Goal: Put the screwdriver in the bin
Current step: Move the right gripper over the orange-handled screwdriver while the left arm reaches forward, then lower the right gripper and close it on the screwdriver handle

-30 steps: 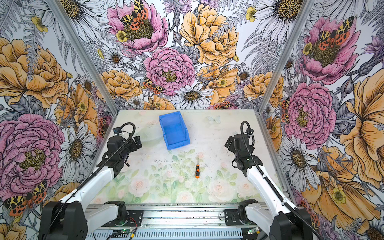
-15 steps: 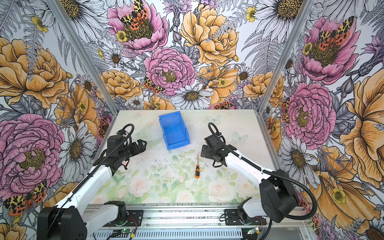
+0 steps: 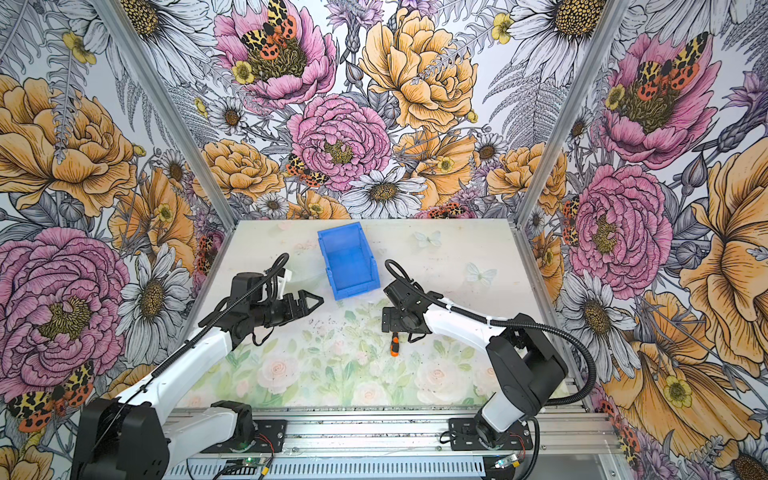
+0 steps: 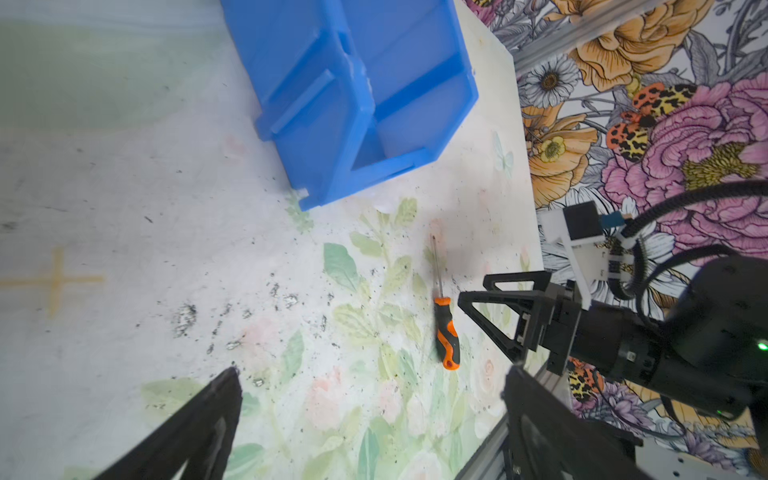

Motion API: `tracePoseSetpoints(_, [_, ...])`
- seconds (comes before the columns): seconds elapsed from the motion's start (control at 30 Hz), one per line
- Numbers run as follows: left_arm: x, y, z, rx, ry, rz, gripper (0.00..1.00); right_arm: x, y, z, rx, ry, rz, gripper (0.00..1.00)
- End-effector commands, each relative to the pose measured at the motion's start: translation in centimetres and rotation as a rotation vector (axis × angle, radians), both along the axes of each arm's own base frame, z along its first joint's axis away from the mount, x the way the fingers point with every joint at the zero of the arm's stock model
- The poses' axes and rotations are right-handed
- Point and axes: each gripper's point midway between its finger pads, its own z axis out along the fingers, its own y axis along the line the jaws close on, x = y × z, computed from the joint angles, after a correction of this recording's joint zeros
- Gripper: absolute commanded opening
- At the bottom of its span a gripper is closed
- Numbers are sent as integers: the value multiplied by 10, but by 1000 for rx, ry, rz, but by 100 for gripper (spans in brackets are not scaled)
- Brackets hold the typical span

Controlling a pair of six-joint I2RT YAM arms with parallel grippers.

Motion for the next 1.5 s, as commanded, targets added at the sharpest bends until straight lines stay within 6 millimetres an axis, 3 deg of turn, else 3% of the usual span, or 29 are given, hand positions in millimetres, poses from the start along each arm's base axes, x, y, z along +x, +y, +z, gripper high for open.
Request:
tracePoseSetpoints(0.0, [-15, -22, 11, -57, 2, -97, 99, -6, 13, -4, 5, 26, 33, 97])
tracePoseSetpoints(0.3, [-28, -30, -1, -35, 42, -81, 99, -22, 19, -25, -43, 70, 71, 92])
tracePoseSetpoints(0.57, [-27, -23, -6, -4, 33, -44, 98, -41, 18, -40, -87, 101, 116, 79])
tracePoseSetpoints(0.93, [-25, -16, -9, 26, 21, -8, 99, -49, 10, -52, -118, 130, 113, 54])
tracePoseSetpoints(1.17, [-24, -13, -9, 31, 15, 10, 99, -49, 9, -52, -121, 128, 123, 29])
tracePoseSetpoints(1.47, [-21, -10, -11, 49, 11, 25, 99, -49, -4, -45, -128, 94, 86, 8])
